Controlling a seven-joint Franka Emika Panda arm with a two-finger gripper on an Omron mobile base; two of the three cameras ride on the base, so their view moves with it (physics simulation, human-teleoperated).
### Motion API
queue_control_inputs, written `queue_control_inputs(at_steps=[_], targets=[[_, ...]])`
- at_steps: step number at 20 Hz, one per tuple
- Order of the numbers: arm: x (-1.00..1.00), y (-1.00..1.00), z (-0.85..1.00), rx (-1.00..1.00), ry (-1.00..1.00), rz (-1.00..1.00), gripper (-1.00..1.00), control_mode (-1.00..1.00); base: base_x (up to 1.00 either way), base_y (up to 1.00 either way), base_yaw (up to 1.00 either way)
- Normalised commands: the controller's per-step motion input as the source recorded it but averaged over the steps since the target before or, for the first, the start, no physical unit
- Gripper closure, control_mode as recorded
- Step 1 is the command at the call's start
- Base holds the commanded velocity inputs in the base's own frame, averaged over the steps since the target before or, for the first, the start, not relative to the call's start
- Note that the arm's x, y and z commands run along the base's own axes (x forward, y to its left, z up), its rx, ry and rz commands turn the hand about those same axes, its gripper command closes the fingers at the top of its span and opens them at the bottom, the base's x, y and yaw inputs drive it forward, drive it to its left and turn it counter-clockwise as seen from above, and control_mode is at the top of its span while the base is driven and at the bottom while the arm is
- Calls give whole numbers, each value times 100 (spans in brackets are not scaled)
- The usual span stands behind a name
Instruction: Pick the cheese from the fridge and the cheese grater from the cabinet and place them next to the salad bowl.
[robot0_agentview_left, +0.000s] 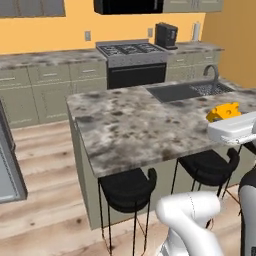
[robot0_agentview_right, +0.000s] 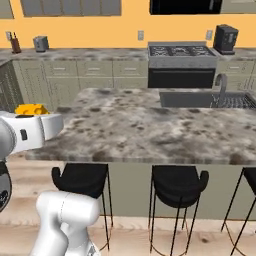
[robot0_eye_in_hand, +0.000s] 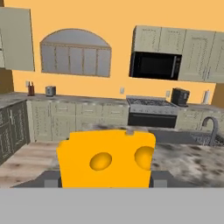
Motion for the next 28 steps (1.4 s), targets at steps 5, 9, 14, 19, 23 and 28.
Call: queue_control_inputs(at_steps=[5, 9, 14, 19, 23, 28], targets=[[0, 0, 0, 0, 0, 0, 100, 100, 0, 14, -26], [0, 0, 0, 0, 0, 0, 100, 100, 0, 6, -17], [0, 0, 0, 0, 0, 0, 100, 100, 0, -55, -19], [0, 0, 0, 0, 0, 0, 100, 100, 3, -94, -16], [0, 0, 0, 0, 0, 0, 100, 100, 0, -100, -12], [0, 0, 0, 0, 0, 0, 100, 100, 0, -100, -10]])
